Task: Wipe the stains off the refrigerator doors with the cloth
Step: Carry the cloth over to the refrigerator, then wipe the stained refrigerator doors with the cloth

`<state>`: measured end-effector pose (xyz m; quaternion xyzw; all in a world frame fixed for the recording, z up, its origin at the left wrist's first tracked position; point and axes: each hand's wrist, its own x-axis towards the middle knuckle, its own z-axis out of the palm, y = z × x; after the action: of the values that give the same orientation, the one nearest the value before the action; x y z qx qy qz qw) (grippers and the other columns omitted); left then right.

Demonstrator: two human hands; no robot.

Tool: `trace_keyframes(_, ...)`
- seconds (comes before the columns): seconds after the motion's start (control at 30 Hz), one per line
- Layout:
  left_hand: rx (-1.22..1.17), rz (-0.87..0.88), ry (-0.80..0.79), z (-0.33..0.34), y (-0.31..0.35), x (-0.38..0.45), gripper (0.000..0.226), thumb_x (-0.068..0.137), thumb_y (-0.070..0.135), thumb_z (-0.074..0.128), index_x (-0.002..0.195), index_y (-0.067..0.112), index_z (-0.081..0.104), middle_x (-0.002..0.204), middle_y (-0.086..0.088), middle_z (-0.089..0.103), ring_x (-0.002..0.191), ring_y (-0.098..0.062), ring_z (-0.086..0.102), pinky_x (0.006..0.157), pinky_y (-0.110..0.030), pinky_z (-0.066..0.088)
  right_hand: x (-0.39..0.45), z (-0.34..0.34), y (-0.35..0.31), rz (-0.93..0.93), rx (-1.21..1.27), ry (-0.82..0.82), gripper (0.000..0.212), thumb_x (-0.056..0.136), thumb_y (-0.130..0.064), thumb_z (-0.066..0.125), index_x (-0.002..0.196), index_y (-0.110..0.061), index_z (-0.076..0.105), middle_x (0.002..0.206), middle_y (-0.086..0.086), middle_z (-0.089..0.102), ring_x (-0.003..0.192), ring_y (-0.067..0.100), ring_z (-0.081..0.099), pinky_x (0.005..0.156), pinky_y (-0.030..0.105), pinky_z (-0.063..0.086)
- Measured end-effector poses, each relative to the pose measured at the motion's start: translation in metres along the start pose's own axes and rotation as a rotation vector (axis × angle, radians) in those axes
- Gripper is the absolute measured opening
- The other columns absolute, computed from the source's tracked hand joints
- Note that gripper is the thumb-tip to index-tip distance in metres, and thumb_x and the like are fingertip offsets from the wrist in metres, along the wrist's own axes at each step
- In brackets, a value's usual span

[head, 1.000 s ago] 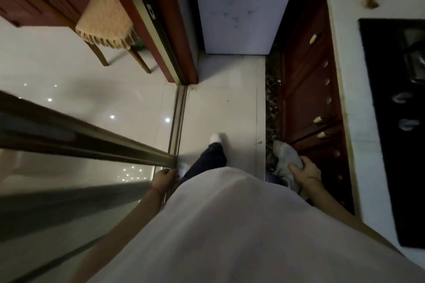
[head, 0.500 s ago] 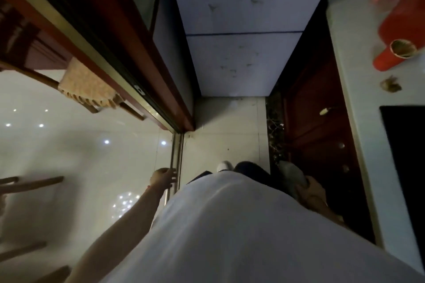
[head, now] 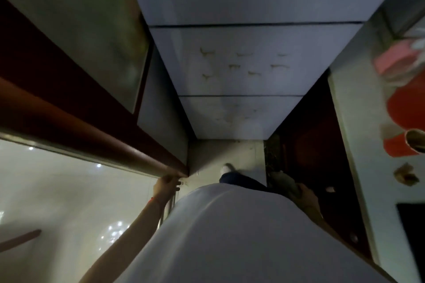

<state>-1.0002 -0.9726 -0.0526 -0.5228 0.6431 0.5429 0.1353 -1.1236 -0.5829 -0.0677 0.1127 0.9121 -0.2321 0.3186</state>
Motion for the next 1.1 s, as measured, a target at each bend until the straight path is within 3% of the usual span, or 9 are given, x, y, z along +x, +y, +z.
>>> trace_keyframes(0.07,0.025,0.084,0.008,0.003,0.037,0.011,0.02,0.099,0.011,0.053,0.106,0.002,0.07,0.113,-0.027,0.071,0.101,-0.037,0.068,0.098,-0.046,0.054,0.023,-0.023,-0.04,-0.104,-0.016,0.017,0.037,0.098,-0.022,0.055,0.128,0.001,0.058,0.13,0.025,0.061,0.115,0.038,0.059,0.098,0.036,0.042)
trace_keyframes(0.17,0.041,0.22,0.101,0.003,0.101,0.023,0.024,0.1,0.016,0.054,0.113,0.005,0.071,0.116,-0.023,0.071,0.112,-0.039,0.067,0.101,-0.049,0.052,0.042,-0.064,-0.106,-0.279,0.027,0.105,0.079,0.089,-0.061,0.031,0.131,0.001,0.056,0.131,0.021,0.059,0.117,0.038,0.056,0.101,0.039,0.039)
trace_keyframes(0.23,-0.032,0.328,0.131,0.0,0.146,0.022,0.027,0.1,0.026,0.054,0.118,0.011,0.068,0.118,-0.017,0.07,0.113,-0.034,0.066,0.101,-0.044,0.052,0.041,-0.093,-0.149,-0.434,0.102,0.19,0.065,0.087,-0.047,0.055,0.136,-0.003,0.055,0.127,0.025,0.058,0.116,0.042,0.056,0.101,0.047,0.045)
trace_keyframes(0.33,-0.125,0.59,0.224,-0.014,0.217,0.016,0.014,0.102,0.023,0.052,0.111,0.024,0.063,0.115,-0.003,0.068,0.106,-0.017,0.062,0.084,-0.01,0.047,0.039,-0.129,-0.205,-0.707,0.138,0.403,0.054,0.087,-0.009,0.071,0.139,-0.013,0.054,0.126,0.018,0.053,0.118,0.035,0.055,0.104,0.043,0.045)
trace_keyframes(0.47,-0.235,0.964,0.428,-0.051,0.308,-0.017,0.018,0.102,0.026,0.052,0.114,0.023,0.066,0.109,0.01,0.072,0.098,0.001,0.066,0.077,-0.006,0.047,0.018,-0.181,-0.285,-1.065,0.229,0.726,0.049,0.092,-0.026,0.06,0.14,-0.019,0.052,0.121,0.004,0.044,0.111,0.009,0.046,0.11,0.012,0.031)
trace_keyframes(0.6,-0.313,1.263,0.58,-0.091,0.382,-0.064,0.027,0.1,0.045,0.047,0.121,0.033,0.06,0.117,0.018,0.066,0.102,0.007,0.063,0.08,-0.002,0.045,-0.024,-0.236,-0.367,-1.344,0.352,1.018,0.046,0.093,-0.025,0.055,0.138,-0.015,0.051,0.12,0.01,0.044,0.113,0.011,0.044,0.111,0.012,0.032)
trace_keyframes(0.9,-0.403,1.731,0.912,-0.152,0.503,-0.16,0.039,0.098,0.014,0.06,0.135,0.004,0.055,0.133,-0.007,0.061,0.125,-0.026,0.059,0.104,-0.045,0.05,-0.138,-0.349,-0.521,-1.624,0.491,1.463,0.041,0.099,-0.026,0.053,0.138,-0.015,0.053,0.12,0.022,0.043,0.111,0.033,0.048,0.103,0.028,0.041)
trace_keyframes(1.0,-0.444,1.813,0.989,-0.161,0.532,-0.177,0.048,0.098,0.015,0.06,0.143,0.003,0.048,0.143,-0.007,0.054,0.135,-0.021,0.05,0.114,-0.035,0.043,-0.178,-0.385,-0.561,-1.68,0.426,1.662,0.04,0.101,-0.031,0.051,0.139,-0.021,0.051,0.123,0.022,0.047,0.111,0.03,0.044,0.101,0.025,0.036)
trace_keyframes(1.1,-0.404,1.806,1.065,-0.168,0.556,-0.184,0.055,0.098,0.018,0.058,0.149,0.005,0.042,0.148,-0.01,0.048,0.14,-0.019,0.041,0.121,-0.02,0.029,-0.205,-0.415,-0.599,-1.665,0.264,1.852,0.039,0.101,-0.026,0.054,0.14,-0.023,0.053,0.129,0.021,0.052,0.111,0.028,0.041,0.094,0.036,0.041)
